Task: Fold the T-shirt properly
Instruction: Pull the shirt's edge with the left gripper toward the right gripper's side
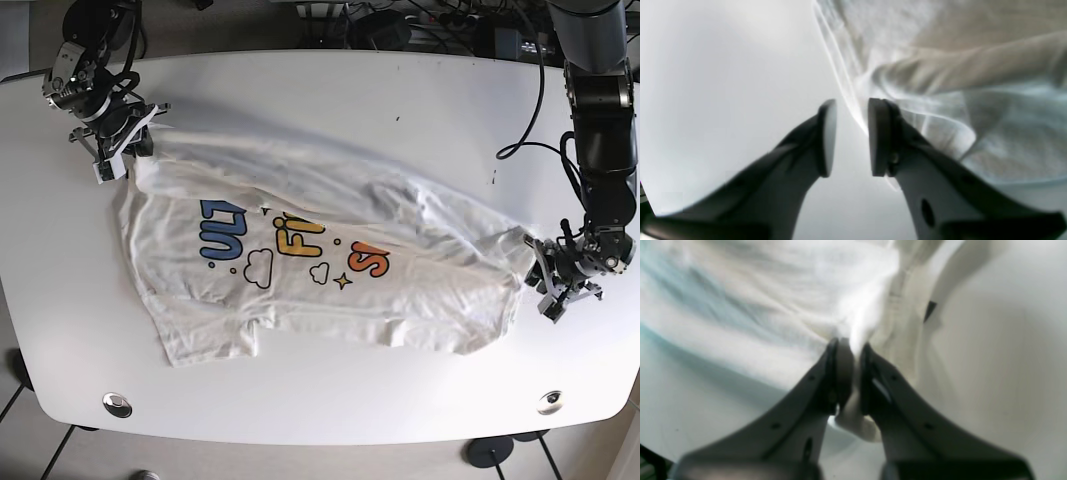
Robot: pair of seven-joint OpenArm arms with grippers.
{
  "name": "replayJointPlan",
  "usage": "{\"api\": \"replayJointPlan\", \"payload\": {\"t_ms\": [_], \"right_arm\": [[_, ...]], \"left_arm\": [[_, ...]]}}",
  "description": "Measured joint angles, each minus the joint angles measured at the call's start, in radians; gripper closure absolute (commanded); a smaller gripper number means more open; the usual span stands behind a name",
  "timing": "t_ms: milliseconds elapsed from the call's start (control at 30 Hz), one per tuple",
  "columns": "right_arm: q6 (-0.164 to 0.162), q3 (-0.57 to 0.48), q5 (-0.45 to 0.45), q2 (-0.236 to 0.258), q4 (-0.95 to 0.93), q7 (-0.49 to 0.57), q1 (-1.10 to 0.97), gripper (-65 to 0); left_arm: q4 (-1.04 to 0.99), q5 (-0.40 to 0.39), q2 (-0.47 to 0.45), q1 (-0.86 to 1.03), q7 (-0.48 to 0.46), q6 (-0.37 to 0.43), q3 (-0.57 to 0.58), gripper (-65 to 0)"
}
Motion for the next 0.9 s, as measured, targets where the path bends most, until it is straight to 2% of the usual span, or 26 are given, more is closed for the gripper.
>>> {"api": "replayJointPlan", "payload": {"t_ms": [67, 133, 200, 233, 333, 400, 433, 467, 533, 567, 600, 667, 700, 767, 833, 867, 900], "right_arm": [[0.014, 0.001, -0.01, -0.014, 0.001, -0.002, -0.002, -1.9], [0.016, 0.0, -0.01, -0.019, 0.003, -0.002, -0.003, -1.9], [0.016, 0.001, -0.014, -0.021, 0.019, -0.002, -0.002, -1.9], [0.016, 0.007, -0.015, -0.037, 0.037, 0.001, -0.003, -2.1], [0.017, 0.038, -0.015, -0.076, 0.088, 0.027, -0.003, -4.3], [0.017, 0.039, -0.013, -0.09, 0.118, 0.035, 0.0, -14.0], [0.017, 0.04, -0.014, -0.091, 0.13, 0.034, -0.001, -21.7], [0.017, 0.041, -0.014, -0.091, 0.136, 0.035, -0.001, -26.3], [0.017, 0.04, -0.013, -0.098, 0.138, 0.038, -0.003, -31.7], [0.025, 0.064, -0.005, -0.101, 0.138, 0.038, -0.006, -33.3], [0.02, 0.094, -0.011, -0.101, 0.138, 0.038, -0.008, -33.9], [0.013, 0.103, -0.026, -0.103, 0.124, 0.035, -0.008, -33.9], [0.021, 0.1, -0.017, -0.108, 0.098, 0.038, -0.008, -33.6], [0.021, 0.098, -0.018, -0.11, 0.04, 0.038, -0.013, -33.5], [0.021, 0.099, -0.018, -0.11, -0.009, 0.037, -0.03, -31.1], [0.021, 0.1, -0.018, -0.111, -0.032, 0.038, -0.036, -23.0], [0.021, 0.099, -0.017, -0.111, -0.057, 0.039, -0.033, -11.1]], "left_arm": [[0.0, -0.001, 0.0, -0.002, 0.0, 0.002, -0.013, -26.0], [0.009, -0.013, 0.011, 0.002, 0.002, 0.0, -0.121, -26.4], [0.04, -0.092, 0.006, 0.009, 0.04, 0.003, -0.23, -26.5], [0.064, -0.143, -0.016, 0.016, 0.08, 0.014, -0.235, -26.5], [0.129, -0.182, -0.018, 0.084, 0.098, 0.016, -0.194, -26.2], [0.175, -0.187, 0.014, 0.182, 0.103, 0.001, -0.183, -26.2], [0.195, -0.183, 0.032, 0.228, 0.113, 0.001, -0.183, -26.2], [0.207, -0.175, 0.047, 0.248, 0.114, 0.007, -0.184, -26.2], [0.227, -0.177, 0.079, 0.273, 0.111, 0.01, -0.188, -26.2], [0.219, -0.183, 0.101, 0.275, 0.104, 0.006, -0.187, -26.2], [0.187, -0.186, 0.117, 0.273, 0.072, 0.006, -0.187, -26.2], [0.134, -0.185, 0.121, 0.275, 0.033, 0.006, -0.184, -26.2], [0.093, -0.198, 0.118, 0.277, -0.026, 0.006, -0.186, -26.2], [0.051, -0.209, 0.113, 0.266, -0.052, 0.005, -0.187, -25.3], [0.05, -0.209, 0.115, 0.268, -0.054, 0.011, -0.192, -12.2], [0.051, -0.208, 0.11, 0.273, -0.051, 0.011, -0.193, -0.1], [0.055, -0.217, 0.106, 0.288, -0.058, 0.01, -0.197, 0.0]]}}
